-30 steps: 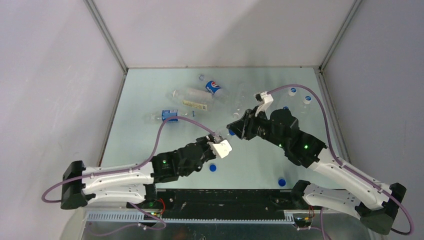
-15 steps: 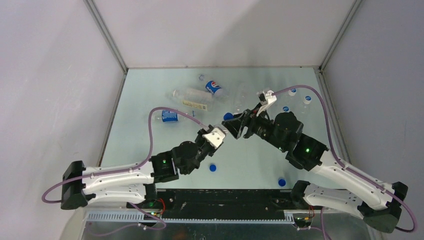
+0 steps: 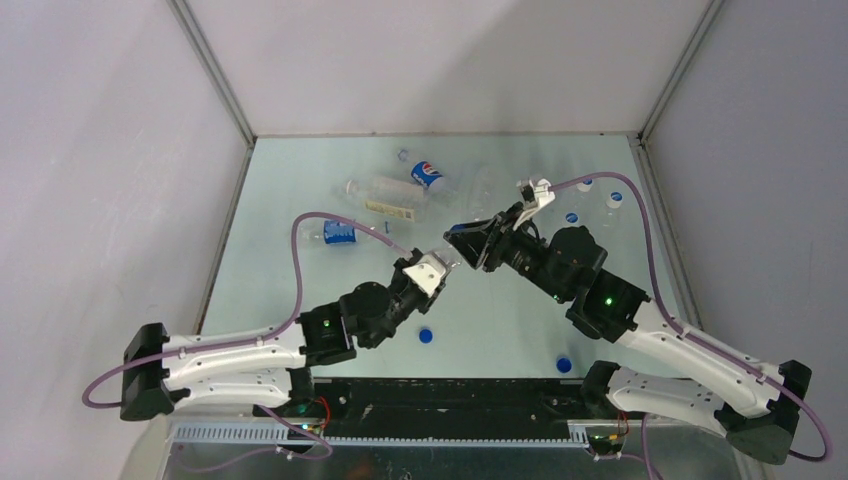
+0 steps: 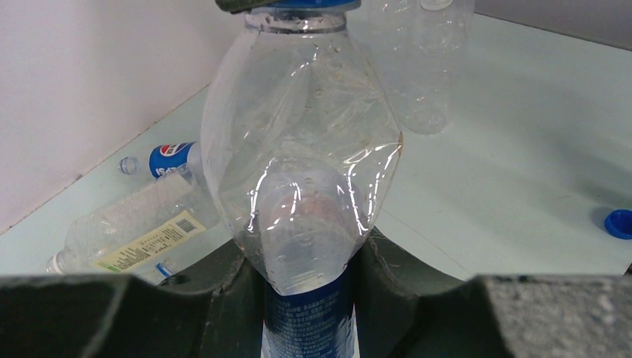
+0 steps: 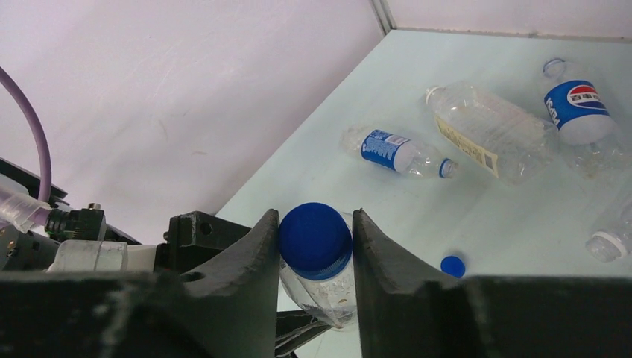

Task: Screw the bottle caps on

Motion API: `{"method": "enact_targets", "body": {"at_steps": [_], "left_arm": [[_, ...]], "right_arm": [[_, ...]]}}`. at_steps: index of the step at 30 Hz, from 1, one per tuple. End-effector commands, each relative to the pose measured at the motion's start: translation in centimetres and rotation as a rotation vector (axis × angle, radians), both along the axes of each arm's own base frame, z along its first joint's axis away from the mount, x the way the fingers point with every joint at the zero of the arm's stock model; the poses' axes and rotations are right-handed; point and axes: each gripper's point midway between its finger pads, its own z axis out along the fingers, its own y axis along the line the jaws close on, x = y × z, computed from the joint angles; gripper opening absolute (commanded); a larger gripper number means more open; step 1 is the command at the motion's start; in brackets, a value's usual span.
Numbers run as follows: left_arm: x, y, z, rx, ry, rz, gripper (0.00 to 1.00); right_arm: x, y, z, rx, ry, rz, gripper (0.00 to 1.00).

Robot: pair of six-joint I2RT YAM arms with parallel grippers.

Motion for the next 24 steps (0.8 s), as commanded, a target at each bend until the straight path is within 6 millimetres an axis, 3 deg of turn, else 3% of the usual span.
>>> {"method": "enact_targets", "body": {"at_steps": [1,3,4,9,10,13,17,20,24], "left_arm": [[-0.2,-0.2,1.9,-0.104,-0.003,-0.015,0.19],[0.0,-0.1,1.7,-0.111,0.007,-0.005,0.31],[0.0,0.0,1.6,-0.111,0.009,-0.004,0.43],[1.2,1.2,1.0,-0.092,0.027,0.044,0.9],[1.3,1.6,1.0,-0.094,0.033,0.053,0.95],[2.5,3.6,1.4,-0.112,0.042,0.111,1.0],[4.5,6.9,1.5,-0.135,0.091,0.212,1.0],[6.7,11.2,0.8,-0.102,0.157,0.358,1.0],[8.6,16.4,1.3,-0.104,0.19,0.53,1.0]], "right_arm": [[-0.1,0.0,1.4,0.028,-0.055,0.004,0.17],[0.0,-0.3,1.2,-0.008,-0.088,-0.004,0.04],[0.2,-0.8,1.2,-0.038,-0.121,-0.016,0.01],[2.1,-2.9,1.9,-0.124,-0.245,-0.097,0.0],[2.7,-3.6,2.2,-0.138,-0.275,-0.124,0.0],[3.9,-5.0,2.6,-0.191,-0.338,-0.18,0.0],[6.3,-6.9,1.2,-0.346,-0.393,-0.266,0.0],[8.2,-8.4,-0.2,-0.433,-0.382,-0.332,0.0],[10.7,-9.4,-2.4,-0.487,-0.347,-0.392,0.0]]}}
